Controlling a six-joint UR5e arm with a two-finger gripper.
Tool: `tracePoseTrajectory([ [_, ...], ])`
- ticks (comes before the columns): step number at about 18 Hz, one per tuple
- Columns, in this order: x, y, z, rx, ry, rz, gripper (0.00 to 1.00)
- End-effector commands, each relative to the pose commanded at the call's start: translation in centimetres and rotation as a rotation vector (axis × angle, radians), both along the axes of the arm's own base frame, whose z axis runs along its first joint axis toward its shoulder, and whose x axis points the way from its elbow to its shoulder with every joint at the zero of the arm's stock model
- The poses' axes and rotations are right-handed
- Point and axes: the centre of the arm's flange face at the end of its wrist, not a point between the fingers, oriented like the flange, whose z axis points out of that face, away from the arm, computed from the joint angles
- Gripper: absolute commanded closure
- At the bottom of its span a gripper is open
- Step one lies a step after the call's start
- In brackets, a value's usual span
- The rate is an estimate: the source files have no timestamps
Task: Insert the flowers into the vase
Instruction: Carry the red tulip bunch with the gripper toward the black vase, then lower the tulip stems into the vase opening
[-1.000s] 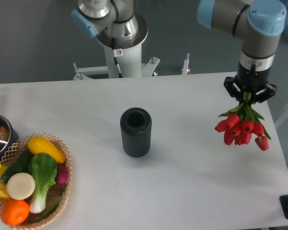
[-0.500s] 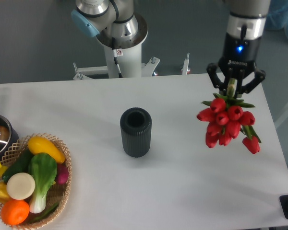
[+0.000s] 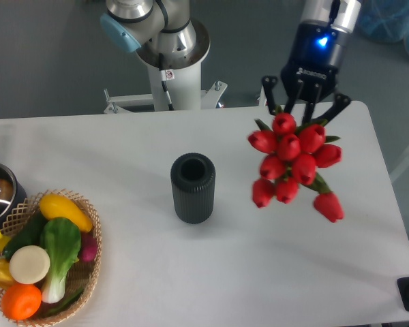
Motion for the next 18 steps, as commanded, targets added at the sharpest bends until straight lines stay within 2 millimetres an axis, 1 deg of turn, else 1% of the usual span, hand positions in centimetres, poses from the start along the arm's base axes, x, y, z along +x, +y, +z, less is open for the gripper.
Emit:
tracePoseTrajectory([
  [3, 0.8, 0.2, -1.4, 0.063, -0.034, -0.041, 1.0],
  [6, 2.3, 0.0, -1.9, 0.166, -0.077, -0.099, 1.0],
  [8, 2.8, -0.1, -2.5, 0.21, -0.095, -0.123, 1.0],
  [10, 3.0, -0.4, -3.7, 0.266, -0.089, -0.156, 1.0],
  [13, 3.6, -0.9, -6.2, 0.366, -0.103, -0.196, 1.0],
  [16, 3.7, -1.4, -8.5, 0.374, -0.108, -0.189, 1.0],
  [18, 3.8, -1.5, -9.5, 0.37, -0.125, -0.184, 1.0],
])
